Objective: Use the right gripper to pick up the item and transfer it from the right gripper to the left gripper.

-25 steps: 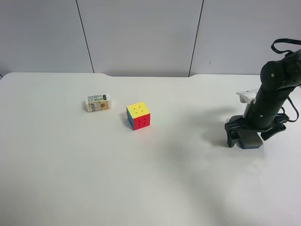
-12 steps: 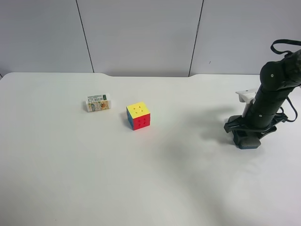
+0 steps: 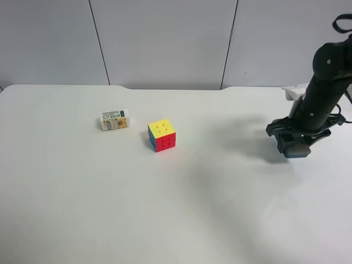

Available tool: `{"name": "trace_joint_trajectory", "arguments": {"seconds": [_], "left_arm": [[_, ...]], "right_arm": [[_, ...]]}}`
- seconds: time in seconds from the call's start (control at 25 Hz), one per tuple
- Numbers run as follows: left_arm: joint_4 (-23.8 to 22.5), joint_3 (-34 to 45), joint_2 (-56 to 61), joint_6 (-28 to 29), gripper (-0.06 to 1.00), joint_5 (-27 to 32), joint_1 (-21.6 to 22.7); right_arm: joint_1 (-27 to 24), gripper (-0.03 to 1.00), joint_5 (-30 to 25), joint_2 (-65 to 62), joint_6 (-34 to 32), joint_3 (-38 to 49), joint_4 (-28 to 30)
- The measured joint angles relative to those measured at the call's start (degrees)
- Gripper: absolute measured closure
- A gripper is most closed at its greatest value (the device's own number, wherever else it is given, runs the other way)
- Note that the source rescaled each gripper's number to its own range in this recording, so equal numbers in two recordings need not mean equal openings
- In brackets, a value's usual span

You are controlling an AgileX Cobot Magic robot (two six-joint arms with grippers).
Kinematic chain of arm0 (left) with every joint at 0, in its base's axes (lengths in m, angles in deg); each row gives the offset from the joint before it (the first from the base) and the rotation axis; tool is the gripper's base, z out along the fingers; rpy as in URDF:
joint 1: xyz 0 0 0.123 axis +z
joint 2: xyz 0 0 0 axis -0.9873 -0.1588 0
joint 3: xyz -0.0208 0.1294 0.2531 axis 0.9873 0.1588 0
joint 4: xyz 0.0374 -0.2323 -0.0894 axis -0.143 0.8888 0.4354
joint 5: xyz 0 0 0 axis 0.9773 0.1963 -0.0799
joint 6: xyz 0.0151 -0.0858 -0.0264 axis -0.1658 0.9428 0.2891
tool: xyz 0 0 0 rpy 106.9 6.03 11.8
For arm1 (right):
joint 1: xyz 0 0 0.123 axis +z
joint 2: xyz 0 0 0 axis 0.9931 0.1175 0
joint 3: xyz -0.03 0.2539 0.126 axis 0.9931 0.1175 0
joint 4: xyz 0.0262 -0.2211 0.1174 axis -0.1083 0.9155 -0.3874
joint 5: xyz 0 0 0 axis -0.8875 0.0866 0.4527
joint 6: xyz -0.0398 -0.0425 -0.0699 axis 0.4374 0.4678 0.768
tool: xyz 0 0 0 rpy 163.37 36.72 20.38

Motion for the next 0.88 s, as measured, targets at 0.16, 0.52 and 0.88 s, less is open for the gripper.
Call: {"name": "trace_joint_trajectory", "arguments": {"seconds": [0.16, 0.52, 0.88], "left_arm": [[0.0, 0.0, 0.0, 0.0, -0.06, 0.0, 0.0], [0.0, 0.0, 0.0, 0.0, -0.06, -0.2, 0.0], [-0.3, 0.0, 0.0, 0.0, -0.06, -0.5, 0.0]], "right_arm": [[0.0, 0.95, -2.8, -3.5, 5.1, -1.4, -5.5], [5.2, 0.95, -4.6, -8.2, 14.1, -1.5, -14.5], [19.9, 0.95, -5.1, -8.3, 15.1, -1.5, -13.8]]}}
